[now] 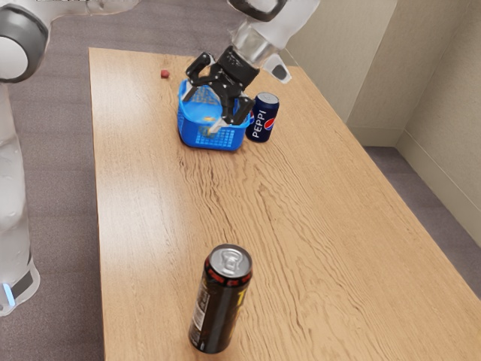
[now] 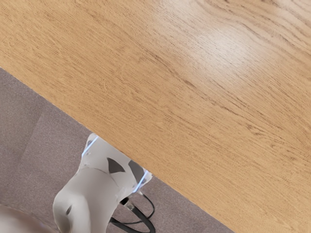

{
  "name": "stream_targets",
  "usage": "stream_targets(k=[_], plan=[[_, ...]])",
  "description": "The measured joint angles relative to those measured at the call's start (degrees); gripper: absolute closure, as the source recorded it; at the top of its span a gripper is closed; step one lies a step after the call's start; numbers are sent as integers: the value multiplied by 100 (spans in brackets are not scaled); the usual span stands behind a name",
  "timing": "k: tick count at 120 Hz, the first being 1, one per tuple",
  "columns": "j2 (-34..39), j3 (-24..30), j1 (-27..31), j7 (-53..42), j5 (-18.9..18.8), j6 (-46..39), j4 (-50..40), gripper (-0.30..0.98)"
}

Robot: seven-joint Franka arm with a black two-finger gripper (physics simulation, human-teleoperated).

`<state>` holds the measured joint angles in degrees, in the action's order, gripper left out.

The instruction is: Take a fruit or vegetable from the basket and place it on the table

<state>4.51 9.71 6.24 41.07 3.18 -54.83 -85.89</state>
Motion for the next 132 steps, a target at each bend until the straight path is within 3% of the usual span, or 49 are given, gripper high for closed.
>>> stream_targets(k=[18, 36, 70, 102, 122, 132], plan=[[103, 59, -26, 2220, 35, -1703, -190, 0], [255, -236, -76, 3181, 61, -2517, -205, 0], [194, -1934, -52, 2744, 91, -3068, -316, 0], [278, -2635, 300, 1974, 88, -3207, -619, 0], [140, -2681, 626, 1361, 47, -3341, -740, 0], [625, -1941, 1185, 1064, -113, -3670, -1533, 0]])
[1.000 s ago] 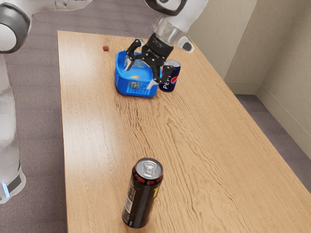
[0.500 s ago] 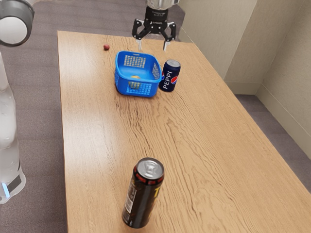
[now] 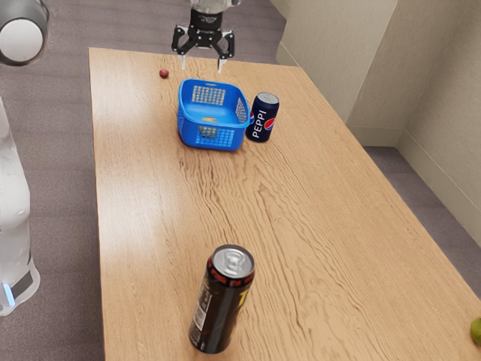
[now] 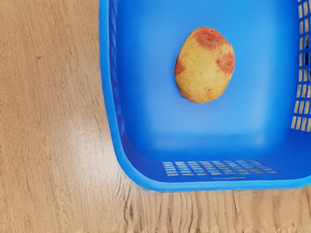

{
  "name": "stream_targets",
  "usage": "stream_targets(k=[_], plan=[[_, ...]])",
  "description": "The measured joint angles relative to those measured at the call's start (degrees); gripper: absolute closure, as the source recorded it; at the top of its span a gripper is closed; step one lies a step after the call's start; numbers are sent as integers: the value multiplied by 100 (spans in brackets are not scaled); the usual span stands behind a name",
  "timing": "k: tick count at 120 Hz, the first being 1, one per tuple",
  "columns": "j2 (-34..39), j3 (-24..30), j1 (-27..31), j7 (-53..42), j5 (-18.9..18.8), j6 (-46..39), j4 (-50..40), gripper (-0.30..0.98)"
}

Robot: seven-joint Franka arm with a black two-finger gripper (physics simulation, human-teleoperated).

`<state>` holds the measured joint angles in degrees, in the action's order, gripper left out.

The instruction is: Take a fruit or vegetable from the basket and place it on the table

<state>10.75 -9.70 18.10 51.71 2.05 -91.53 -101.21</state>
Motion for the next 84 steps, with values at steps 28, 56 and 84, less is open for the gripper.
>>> stream_targets(k=[28, 56, 84], plan=[[27, 780, 652, -755, -131, -697, -459, 0], [164, 1242, 1106, -1563, -67, -1096, -859, 0], [16, 1128, 1509, -2124, 51, -1227, -911, 0]])
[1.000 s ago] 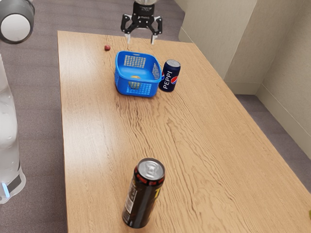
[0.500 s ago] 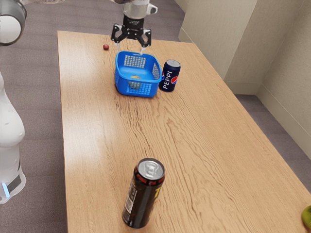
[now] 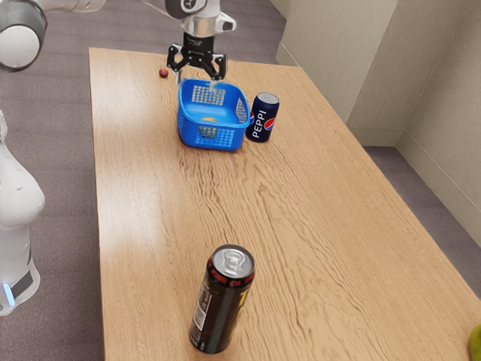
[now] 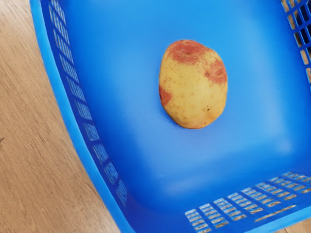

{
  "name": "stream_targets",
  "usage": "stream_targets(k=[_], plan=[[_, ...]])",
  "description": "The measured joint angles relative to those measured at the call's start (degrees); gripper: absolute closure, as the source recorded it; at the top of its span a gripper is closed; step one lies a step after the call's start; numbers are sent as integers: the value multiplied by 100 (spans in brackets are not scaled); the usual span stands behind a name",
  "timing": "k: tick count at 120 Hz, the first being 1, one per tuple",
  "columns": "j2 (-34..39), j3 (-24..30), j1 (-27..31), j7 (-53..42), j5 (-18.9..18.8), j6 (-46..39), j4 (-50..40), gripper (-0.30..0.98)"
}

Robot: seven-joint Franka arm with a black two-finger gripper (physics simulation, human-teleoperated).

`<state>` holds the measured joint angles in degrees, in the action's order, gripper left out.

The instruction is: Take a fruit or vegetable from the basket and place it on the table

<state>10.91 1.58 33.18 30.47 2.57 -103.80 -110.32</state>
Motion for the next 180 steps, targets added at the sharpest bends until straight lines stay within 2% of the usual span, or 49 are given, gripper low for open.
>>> stream_targets(k=[23, 83, 136, 180], plan=[[-596, -51, 361, -351, 6, -179, 504, 0], [-1112, 162, 354, -892, 142, -603, 615, 0], [-1240, 264, 131, -1079, 315, -790, 575, 0], [-958, 234, 11, -1153, 498, -1000, 53, 0]])
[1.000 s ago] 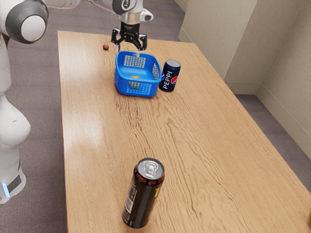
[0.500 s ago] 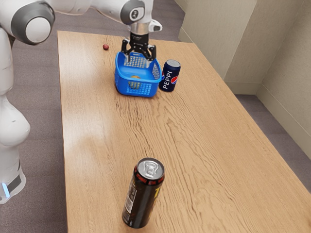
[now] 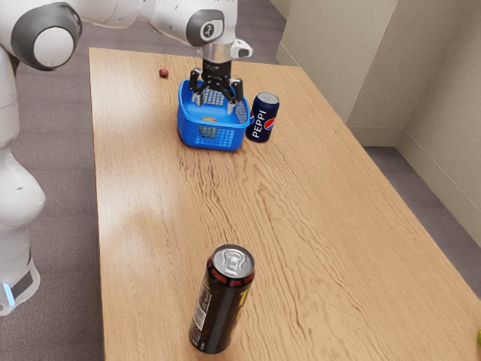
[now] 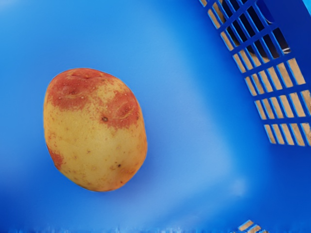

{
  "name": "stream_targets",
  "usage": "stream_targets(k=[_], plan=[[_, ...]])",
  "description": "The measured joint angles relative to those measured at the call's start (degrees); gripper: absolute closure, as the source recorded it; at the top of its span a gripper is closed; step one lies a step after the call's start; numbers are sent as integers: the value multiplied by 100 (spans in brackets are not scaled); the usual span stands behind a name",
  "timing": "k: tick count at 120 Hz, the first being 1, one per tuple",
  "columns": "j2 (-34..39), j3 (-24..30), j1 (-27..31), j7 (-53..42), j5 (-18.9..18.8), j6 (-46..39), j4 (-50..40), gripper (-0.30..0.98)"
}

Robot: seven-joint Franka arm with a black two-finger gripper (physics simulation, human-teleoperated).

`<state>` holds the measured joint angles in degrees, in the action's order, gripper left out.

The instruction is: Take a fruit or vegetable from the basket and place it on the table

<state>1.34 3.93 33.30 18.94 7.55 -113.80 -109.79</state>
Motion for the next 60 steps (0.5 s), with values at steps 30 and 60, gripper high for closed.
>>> stream_targets(k=[30, 60], plan=[[187, -33, 376, -28, 52, -97, -203, 0], [161, -32, 422, -47, 54, -173, -220, 0]])
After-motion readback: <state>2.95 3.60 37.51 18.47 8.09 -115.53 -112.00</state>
